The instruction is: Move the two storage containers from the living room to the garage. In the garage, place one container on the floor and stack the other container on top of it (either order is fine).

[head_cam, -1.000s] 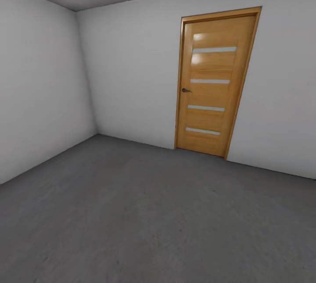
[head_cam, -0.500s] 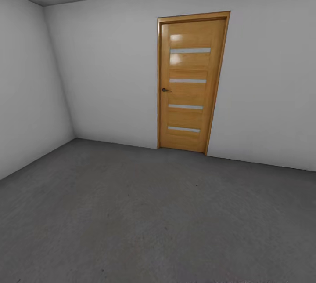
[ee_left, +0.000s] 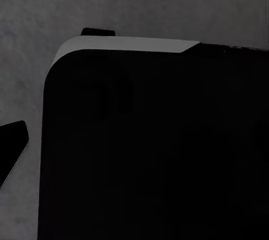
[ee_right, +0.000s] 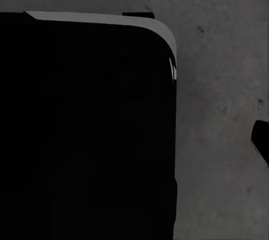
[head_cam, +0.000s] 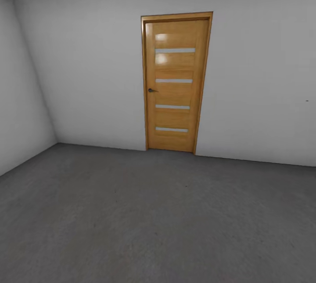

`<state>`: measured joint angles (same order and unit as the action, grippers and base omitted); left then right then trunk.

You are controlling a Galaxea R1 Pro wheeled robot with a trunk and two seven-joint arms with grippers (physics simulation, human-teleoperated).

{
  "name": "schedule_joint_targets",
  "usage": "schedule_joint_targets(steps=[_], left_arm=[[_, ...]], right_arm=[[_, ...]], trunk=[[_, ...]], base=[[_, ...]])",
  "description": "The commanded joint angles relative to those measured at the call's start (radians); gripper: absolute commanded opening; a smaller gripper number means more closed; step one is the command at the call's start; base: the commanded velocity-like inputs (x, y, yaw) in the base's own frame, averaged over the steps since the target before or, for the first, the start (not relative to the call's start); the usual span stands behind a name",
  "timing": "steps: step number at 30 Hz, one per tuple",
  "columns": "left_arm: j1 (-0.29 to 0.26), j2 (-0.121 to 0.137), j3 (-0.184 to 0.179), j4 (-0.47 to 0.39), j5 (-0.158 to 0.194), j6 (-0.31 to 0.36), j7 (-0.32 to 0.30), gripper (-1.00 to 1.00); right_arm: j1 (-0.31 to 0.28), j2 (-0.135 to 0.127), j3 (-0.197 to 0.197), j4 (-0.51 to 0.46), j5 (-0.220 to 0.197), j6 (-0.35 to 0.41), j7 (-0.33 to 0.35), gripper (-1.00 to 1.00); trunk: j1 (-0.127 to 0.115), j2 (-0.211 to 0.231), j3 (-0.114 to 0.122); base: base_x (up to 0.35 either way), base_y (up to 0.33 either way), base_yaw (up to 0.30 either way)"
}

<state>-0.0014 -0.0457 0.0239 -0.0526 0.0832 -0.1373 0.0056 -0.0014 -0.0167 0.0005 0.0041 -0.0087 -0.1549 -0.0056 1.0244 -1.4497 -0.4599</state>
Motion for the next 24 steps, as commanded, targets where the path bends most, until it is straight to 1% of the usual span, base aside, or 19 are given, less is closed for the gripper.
schedule_joint_targets(steps=[1, 24], left_arm=[[0.000, 0.000, 0.001, 0.000, 0.009, -0.002, 0.001, 1.00], [0.000, 0.000, 0.001, 0.003, 0.009, -0.001, 0.003, 1.00]], right_arm=[[0.000, 0.000, 0.001, 0.000, -0.001, -0.004, -0.001, 1.00], [0.000, 0.000, 0.001, 0.005, -0.001, -0.006, -0.002, 1.00]], trunk=[[0.001, 0.000, -0.001], [0.001, 0.000, -0.001]], base=[[0.313, 0.000, -0.012], [0.321, 0.000, -0.001]])
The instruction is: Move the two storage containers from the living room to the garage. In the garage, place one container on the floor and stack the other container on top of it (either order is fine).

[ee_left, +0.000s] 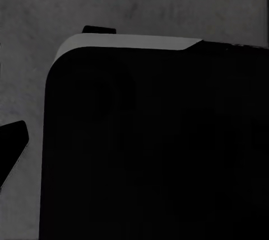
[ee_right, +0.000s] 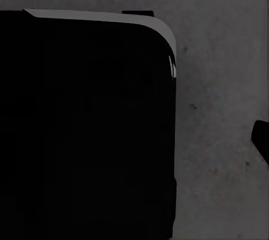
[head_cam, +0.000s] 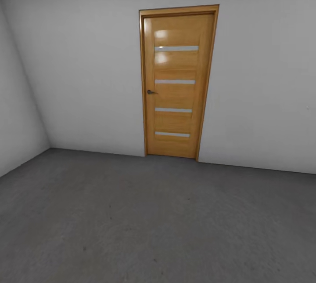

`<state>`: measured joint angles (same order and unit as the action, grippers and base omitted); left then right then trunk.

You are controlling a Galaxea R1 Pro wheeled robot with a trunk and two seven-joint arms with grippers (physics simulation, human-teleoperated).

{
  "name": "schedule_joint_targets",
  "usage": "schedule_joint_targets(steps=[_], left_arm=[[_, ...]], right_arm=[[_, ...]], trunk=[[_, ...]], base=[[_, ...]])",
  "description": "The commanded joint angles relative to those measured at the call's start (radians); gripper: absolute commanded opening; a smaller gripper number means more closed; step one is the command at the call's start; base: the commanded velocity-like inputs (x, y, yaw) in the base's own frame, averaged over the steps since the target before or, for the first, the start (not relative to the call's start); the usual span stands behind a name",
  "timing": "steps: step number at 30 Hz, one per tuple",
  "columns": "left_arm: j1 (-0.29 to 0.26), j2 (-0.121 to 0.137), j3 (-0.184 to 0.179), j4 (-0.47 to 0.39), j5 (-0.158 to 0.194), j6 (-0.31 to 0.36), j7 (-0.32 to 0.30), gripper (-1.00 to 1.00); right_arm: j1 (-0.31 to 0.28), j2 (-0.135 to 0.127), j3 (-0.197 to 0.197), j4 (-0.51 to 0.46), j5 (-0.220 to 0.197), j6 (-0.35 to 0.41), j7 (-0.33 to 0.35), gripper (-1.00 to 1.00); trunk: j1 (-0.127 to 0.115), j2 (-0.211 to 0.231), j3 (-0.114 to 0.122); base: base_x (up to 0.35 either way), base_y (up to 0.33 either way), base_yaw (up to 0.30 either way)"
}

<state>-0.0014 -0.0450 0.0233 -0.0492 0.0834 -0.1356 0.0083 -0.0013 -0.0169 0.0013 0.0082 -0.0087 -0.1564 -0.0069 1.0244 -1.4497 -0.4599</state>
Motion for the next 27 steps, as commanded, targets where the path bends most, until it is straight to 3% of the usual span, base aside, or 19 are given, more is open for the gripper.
schedule_joint_targets(steps=[1, 9, 19, 27], left_arm=[[0.000, 0.000, 0.001, 0.000, 0.009, -0.002, 0.000, 1.00], [0.000, -0.001, 0.001, 0.000, 0.009, -0.002, 0.001, 1.00], [0.000, 0.000, 0.002, 0.000, 0.009, -0.002, 0.000, 1.00], [0.000, 0.000, 0.001, 0.000, 0.009, -0.002, 0.000, 1.00]], right_arm=[[0.000, 0.000, 0.000, 0.001, -0.001, -0.004, -0.001, 1.00], [0.000, 0.000, -0.001, 0.001, -0.003, -0.007, -0.001, 1.00], [0.000, 0.000, -0.003, 0.001, -0.004, -0.007, -0.001, 1.00], [0.000, 0.000, 0.000, 0.001, -0.002, -0.006, -0.001, 1.00]], trunk=[[0.001, 0.000, -0.001], [0.001, 0.000, -0.001], [0.001, 0.000, -0.001], [0.001, 0.000, -0.001]], base=[[0.322, 0.000, 0.000], [0.322, 0.000, -0.007], [0.322, 0.000, -0.176], [0.322, 0.000, -0.036]])
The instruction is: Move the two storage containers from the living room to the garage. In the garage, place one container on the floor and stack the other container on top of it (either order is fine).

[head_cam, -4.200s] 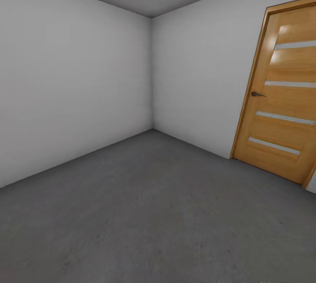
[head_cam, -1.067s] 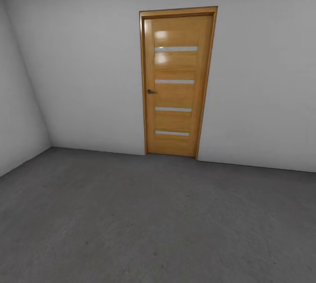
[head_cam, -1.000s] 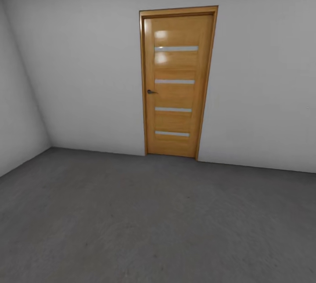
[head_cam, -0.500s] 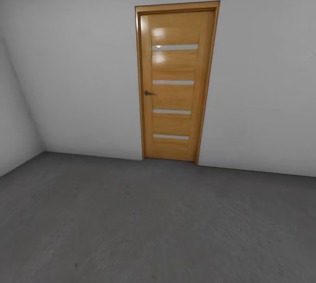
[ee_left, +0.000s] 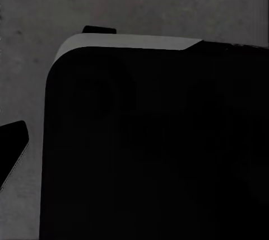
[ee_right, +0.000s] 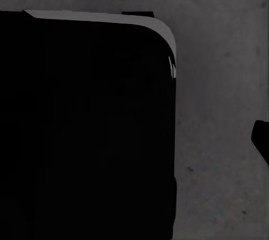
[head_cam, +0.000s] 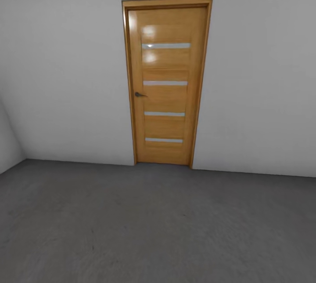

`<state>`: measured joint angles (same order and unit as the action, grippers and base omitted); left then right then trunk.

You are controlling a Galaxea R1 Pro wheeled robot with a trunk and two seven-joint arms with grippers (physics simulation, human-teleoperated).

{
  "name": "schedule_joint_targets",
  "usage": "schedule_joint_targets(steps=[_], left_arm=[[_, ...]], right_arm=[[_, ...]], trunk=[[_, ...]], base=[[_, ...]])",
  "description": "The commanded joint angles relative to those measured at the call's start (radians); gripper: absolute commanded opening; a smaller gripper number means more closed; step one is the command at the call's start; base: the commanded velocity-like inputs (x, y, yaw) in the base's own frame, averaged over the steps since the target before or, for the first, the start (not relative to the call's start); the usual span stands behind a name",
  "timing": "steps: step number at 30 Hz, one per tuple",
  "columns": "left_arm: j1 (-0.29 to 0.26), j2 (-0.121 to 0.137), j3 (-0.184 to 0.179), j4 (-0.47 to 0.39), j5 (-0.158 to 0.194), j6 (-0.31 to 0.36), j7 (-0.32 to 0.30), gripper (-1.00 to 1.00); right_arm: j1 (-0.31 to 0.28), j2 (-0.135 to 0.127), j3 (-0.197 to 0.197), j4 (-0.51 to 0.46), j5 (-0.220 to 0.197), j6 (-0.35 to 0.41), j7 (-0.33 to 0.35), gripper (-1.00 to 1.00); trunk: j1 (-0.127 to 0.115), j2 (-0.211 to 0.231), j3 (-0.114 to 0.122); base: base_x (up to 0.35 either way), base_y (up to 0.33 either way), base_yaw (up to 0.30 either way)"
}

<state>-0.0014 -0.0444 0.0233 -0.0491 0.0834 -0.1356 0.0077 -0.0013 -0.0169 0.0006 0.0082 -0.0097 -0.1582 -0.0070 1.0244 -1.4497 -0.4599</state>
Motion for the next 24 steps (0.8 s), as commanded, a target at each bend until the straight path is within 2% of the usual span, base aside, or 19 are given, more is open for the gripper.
schedule_joint_targets(steps=[1, 14, 24], left_arm=[[0.000, 0.000, 0.001, 0.000, 0.009, -0.002, 0.000, 1.00], [0.000, 0.000, 0.001, 0.001, 0.009, -0.002, 0.000, 1.00], [0.000, 0.000, 0.001, 0.003, 0.009, 0.002, 0.000, 1.00]], right_arm=[[0.000, 0.000, 0.000, 0.001, -0.001, -0.004, -0.001, 1.00], [0.000, 0.000, 0.001, 0.001, 0.000, -0.004, -0.001, 1.00], [0.000, 0.000, 0.001, 0.001, 0.000, -0.004, -0.001, 1.00]], trunk=[[0.001, 0.000, -0.001], [0.001, 0.000, -0.001], [0.001, 0.000, -0.001]], base=[[0.322, 0.000, -0.006], [0.322, 0.030, -0.001], [0.319, 0.136, 0.000]])
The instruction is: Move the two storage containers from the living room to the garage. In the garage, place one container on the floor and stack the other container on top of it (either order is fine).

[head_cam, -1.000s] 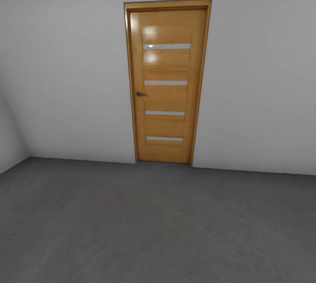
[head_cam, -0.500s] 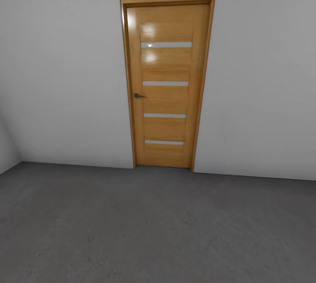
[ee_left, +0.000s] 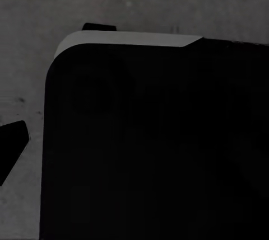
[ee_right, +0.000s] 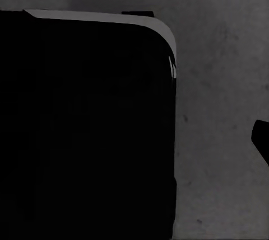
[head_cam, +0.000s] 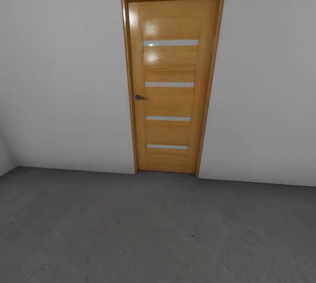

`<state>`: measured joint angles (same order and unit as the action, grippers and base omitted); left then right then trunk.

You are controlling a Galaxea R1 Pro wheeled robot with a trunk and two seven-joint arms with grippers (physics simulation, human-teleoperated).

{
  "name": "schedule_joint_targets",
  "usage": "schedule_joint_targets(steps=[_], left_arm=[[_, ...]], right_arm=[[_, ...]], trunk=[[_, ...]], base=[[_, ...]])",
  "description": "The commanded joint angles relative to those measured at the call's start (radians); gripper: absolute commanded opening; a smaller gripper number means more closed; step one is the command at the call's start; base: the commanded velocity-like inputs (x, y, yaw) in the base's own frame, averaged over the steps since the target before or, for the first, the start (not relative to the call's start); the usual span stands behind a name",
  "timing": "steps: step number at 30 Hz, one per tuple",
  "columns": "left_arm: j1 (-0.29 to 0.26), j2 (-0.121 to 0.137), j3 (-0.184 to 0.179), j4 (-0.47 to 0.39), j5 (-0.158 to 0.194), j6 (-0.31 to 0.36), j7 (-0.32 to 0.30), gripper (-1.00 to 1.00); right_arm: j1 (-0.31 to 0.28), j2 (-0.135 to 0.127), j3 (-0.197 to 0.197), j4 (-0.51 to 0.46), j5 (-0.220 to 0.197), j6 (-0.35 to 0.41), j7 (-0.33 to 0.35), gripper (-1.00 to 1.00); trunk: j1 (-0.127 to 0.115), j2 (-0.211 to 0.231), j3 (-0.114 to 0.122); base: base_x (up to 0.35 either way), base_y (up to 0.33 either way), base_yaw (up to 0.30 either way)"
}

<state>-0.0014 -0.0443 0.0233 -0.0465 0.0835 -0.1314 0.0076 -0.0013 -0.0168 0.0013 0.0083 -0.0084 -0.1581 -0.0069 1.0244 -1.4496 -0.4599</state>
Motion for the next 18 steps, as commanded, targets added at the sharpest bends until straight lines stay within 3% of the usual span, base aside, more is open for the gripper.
schedule_joint_targets(steps=[1, 12, 18], left_arm=[[0.000, -0.001, 0.001, 0.000, 0.009, -0.002, 0.000, 1.00], [0.000, -0.001, 0.000, 0.001, 0.009, 0.006, 0.000, 1.00], [0.000, -0.002, 0.000, 0.000, 0.009, 0.029, 0.000, 1.00]], right_arm=[[0.000, 0.000, 0.000, 0.001, -0.001, -0.005, -0.001, 1.00], [0.000, 0.000, 0.000, 0.001, -0.001, -0.005, -0.001, 1.00], [0.000, 0.000, 0.001, 0.001, -0.001, -0.005, -0.001, 1.00]], trunk=[[0.001, 0.000, -0.001], [0.001, 0.000, -0.001], [0.001, 0.000, -0.001]], base=[[0.310, 0.186, 0.000], [0.311, 0.161, 0.000], [0.323, 0.049, 0.000]])
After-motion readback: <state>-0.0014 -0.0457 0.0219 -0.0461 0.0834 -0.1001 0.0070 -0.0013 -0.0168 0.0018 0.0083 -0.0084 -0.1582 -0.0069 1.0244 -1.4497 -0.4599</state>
